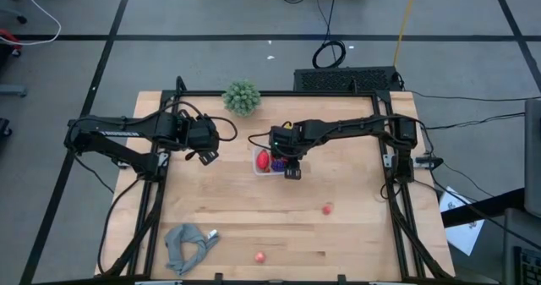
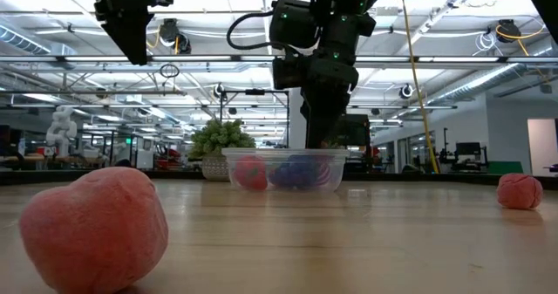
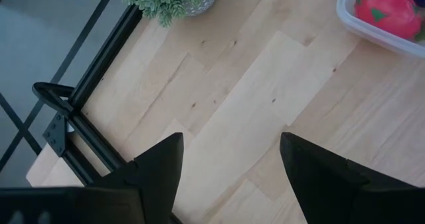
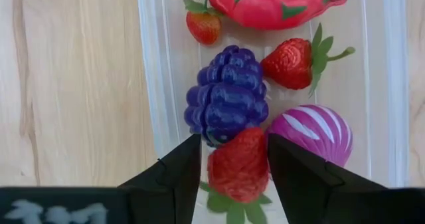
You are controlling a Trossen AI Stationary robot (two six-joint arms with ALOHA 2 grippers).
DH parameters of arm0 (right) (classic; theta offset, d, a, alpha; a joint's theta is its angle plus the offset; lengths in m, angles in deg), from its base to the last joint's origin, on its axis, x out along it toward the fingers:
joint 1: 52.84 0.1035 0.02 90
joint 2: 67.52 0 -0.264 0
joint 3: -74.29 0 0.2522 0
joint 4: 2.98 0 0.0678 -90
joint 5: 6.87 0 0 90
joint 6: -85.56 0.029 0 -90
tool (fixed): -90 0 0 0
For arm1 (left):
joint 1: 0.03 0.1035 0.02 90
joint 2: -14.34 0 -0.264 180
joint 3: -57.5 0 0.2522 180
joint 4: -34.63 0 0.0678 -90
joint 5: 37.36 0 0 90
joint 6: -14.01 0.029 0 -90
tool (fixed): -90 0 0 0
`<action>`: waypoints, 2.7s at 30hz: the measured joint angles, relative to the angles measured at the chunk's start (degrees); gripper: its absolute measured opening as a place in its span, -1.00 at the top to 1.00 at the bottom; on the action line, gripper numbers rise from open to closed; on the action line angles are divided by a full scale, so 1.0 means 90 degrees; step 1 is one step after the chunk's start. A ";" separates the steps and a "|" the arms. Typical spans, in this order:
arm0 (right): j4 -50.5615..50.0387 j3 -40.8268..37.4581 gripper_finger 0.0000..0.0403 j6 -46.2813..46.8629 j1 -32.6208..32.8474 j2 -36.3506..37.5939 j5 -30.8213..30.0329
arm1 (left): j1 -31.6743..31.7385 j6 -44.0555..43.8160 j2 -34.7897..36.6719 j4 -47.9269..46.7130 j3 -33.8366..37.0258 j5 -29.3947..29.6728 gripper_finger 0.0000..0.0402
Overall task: Pick and placing Produce into tupperware
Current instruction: Put the strawberry into the bin, then put the top peach into the bin
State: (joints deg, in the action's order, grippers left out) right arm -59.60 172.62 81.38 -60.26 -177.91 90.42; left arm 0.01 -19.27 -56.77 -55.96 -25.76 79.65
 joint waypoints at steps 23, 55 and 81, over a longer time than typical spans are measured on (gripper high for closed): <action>0.0165 -0.0008 0.20 -0.0556 -0.0002 0.0196 -0.0002 | -0.0002 0.0000 0.0000 0.0045 0.0000 0.0005 -0.28; -0.0497 -0.2037 0.20 0.3458 0.3191 0.4195 0.0029 | -0.1630 -0.0865 -0.0002 0.1239 0.0000 -0.0452 -0.28; 0.1777 -0.4739 0.20 0.4446 0.2666 0.4153 0.0862 | -0.1799 -0.1392 -0.0002 0.1234 0.0000 -0.0448 -0.28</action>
State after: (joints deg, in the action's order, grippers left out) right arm -43.60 129.96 121.39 -36.27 -140.53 98.18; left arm -16.18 -31.79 -56.79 -44.86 -25.76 75.61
